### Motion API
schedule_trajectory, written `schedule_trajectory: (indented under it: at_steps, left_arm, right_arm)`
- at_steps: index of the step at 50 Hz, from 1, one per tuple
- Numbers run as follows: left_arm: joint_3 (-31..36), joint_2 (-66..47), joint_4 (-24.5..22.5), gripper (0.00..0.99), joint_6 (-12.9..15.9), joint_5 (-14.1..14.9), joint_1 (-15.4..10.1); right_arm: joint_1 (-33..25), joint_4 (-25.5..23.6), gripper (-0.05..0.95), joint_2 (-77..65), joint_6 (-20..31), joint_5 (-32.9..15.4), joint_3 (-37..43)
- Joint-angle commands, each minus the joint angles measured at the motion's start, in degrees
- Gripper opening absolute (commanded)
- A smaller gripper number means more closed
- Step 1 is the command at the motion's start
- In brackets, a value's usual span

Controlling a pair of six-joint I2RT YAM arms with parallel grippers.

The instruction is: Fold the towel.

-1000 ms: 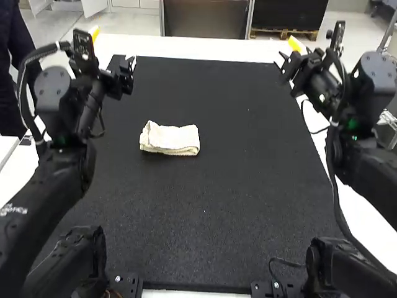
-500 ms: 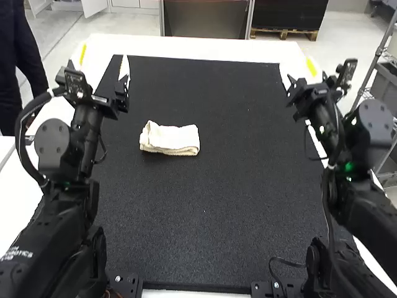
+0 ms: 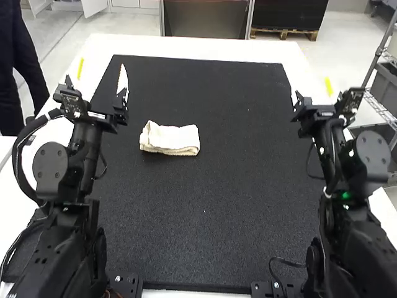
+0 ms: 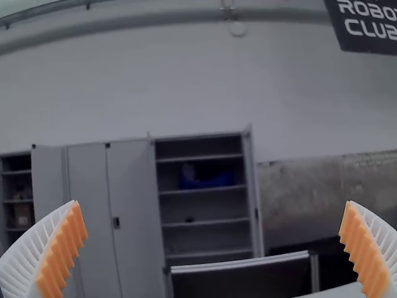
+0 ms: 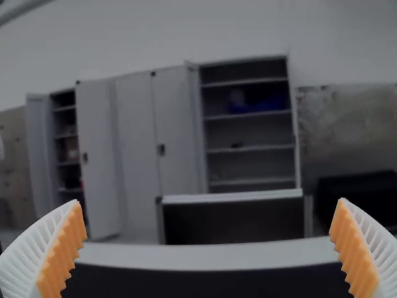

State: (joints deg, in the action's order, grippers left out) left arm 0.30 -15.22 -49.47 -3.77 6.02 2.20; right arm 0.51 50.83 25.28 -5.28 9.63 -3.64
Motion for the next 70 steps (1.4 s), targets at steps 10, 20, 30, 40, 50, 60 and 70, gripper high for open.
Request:
schedule_trajectory:
  at_steps: [10, 20, 30, 40, 50, 60, 70]
  left_arm:
    - [-0.3, 4.3, 7.3, 0.959, -0.8, -0.7, 0.1]
    - [-0.3, 7.4, 9.6, 0.959, -0.9, -0.7, 0.1]
    - [-0.3, 9.7, 15.2, 0.959, -0.4, -0.7, -0.1]
    - [-0.2, 15.5, 23.8, 0.957, 1.2, -0.7, 0.0]
    - [-0.3, 15.4, 29.5, 0.959, 3.0, -0.7, 0.1]
    - [-0.2, 15.3, 35.9, 0.961, 5.7, -0.6, 0.1]
    - [-0.3, 15.3, 47.3, 0.964, 7.0, -0.4, 0.1]
  right_arm:
    - [-0.3, -6.4, 0.90, -13.2, 2.0, -6.6, 3.6]
    - [-1.1, -15.4, 0.90, -23.9, 1.6, -11.1, 3.5]
    - [-1.6, -23.8, 0.90, -25.2, 0.2, -8.7, 3.6]
    - [-1.6, -31.5, 0.90, -25.2, 1.0, -7.0, 3.6]
    - [-1.7, -46.2, 0.91, -25.2, 5.8, -7.5, 3.6]
    - [-1.7, -50.8, 0.91, -25.2, 6.0, -7.6, 3.6]
    - [-1.7, -50.9, 0.91, -25.2, 6.0, -7.6, 3.6]
